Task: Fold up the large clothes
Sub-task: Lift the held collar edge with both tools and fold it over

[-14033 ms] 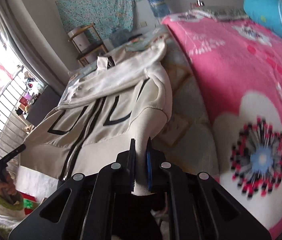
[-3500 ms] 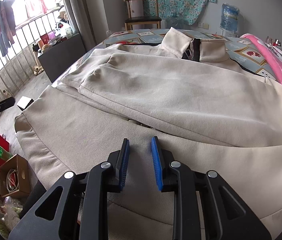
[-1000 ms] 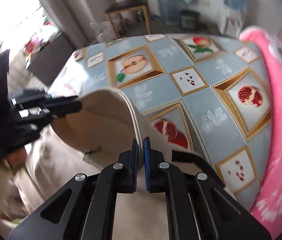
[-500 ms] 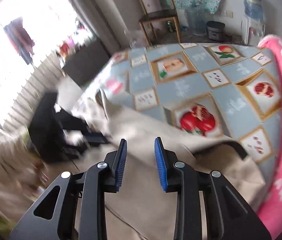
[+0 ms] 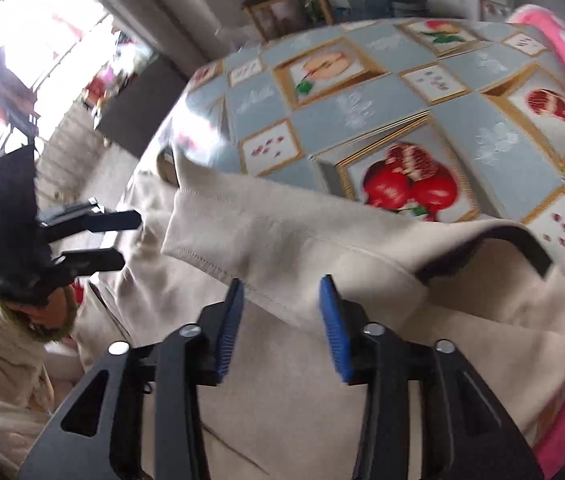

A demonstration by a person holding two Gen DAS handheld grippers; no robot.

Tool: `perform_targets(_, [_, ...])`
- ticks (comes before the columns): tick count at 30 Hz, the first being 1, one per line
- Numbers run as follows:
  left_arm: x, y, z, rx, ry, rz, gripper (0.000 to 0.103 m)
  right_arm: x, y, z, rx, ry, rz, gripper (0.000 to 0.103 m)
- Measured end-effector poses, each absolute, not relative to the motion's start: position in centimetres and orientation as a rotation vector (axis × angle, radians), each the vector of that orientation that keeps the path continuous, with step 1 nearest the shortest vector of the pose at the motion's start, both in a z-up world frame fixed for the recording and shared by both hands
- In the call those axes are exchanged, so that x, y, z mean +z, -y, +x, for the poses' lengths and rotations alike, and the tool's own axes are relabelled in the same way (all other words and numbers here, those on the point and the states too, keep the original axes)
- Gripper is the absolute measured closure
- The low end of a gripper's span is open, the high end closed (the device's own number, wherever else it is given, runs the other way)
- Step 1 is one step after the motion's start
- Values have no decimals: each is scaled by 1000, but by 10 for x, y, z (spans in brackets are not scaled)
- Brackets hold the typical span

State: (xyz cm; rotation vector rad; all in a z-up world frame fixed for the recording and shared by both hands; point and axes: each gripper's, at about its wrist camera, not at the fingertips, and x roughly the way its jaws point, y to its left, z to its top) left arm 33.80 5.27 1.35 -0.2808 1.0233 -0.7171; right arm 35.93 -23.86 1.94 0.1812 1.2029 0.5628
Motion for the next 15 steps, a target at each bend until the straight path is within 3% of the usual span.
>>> perform_targets(7, [-27,-68,383,-612,-1159,-591,58,-18,303,368,432,-1307,583,54])
perform_targets(15, [-34,-77,384,-616,-1212,-711,65,-38,311,357,469,-1362,695,54])
